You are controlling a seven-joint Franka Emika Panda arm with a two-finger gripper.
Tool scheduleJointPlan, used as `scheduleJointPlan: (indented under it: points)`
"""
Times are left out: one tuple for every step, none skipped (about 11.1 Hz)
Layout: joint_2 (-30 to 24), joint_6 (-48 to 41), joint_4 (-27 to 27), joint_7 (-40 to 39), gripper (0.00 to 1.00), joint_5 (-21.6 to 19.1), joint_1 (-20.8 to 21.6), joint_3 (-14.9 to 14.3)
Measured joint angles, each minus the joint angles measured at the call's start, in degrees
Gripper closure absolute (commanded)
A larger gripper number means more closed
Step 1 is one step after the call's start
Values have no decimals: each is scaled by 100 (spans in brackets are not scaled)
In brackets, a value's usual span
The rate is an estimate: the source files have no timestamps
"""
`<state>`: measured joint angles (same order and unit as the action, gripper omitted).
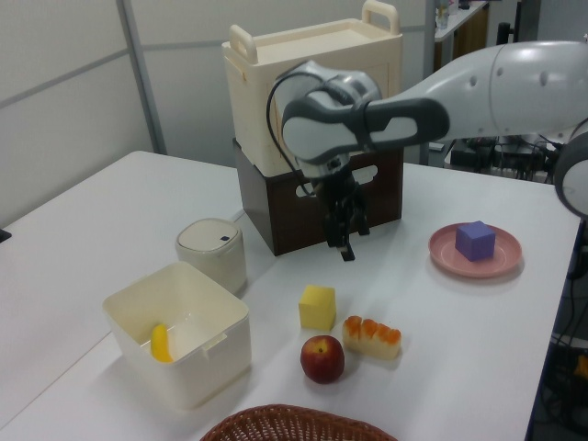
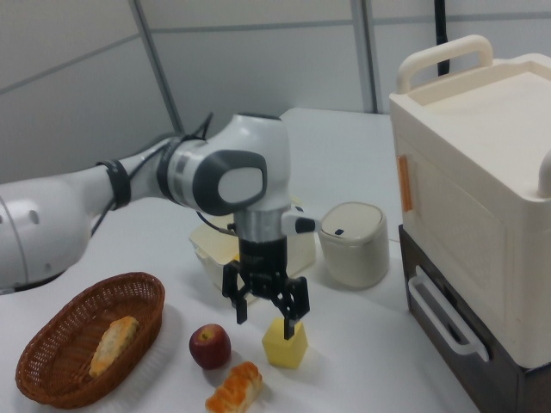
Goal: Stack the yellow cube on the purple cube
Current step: 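Move the gripper down over the yellow cube and close on it, then lift the yellow cube and carry it toward the purple cube on the pink plate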
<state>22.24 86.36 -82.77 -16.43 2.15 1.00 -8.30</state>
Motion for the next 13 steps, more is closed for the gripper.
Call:
scheduleJointPlan:
  points:
    - [151, 65, 1, 0, 0, 0, 6, 4]
    - [279, 196, 0, 19, 0, 0, 17, 7]
    - [388, 359, -2, 118, 0, 0, 29, 7]
    - [485, 509, -7, 244, 0, 0, 48, 8]
    - [567, 638, -9, 359, 0, 0, 86, 9]
    - [630, 721, -19, 468, 0, 0, 134, 10]
    - [686, 816, -41, 599, 0, -1, 193, 12]
    - [736, 936, -79, 724, 0, -2, 258, 13]
    - [789, 1049, -124, 889, 0, -2, 329, 14]
    - [853, 1185, -169, 1027, 0, -2, 395, 15]
    - [925, 1334, -194, 1139, 0, -2, 445, 15]
    - [985, 1484, -197, 1211, 0, -2, 469, 15]
    - [1023, 1608, -197, 1241, 0, -2, 469, 15]
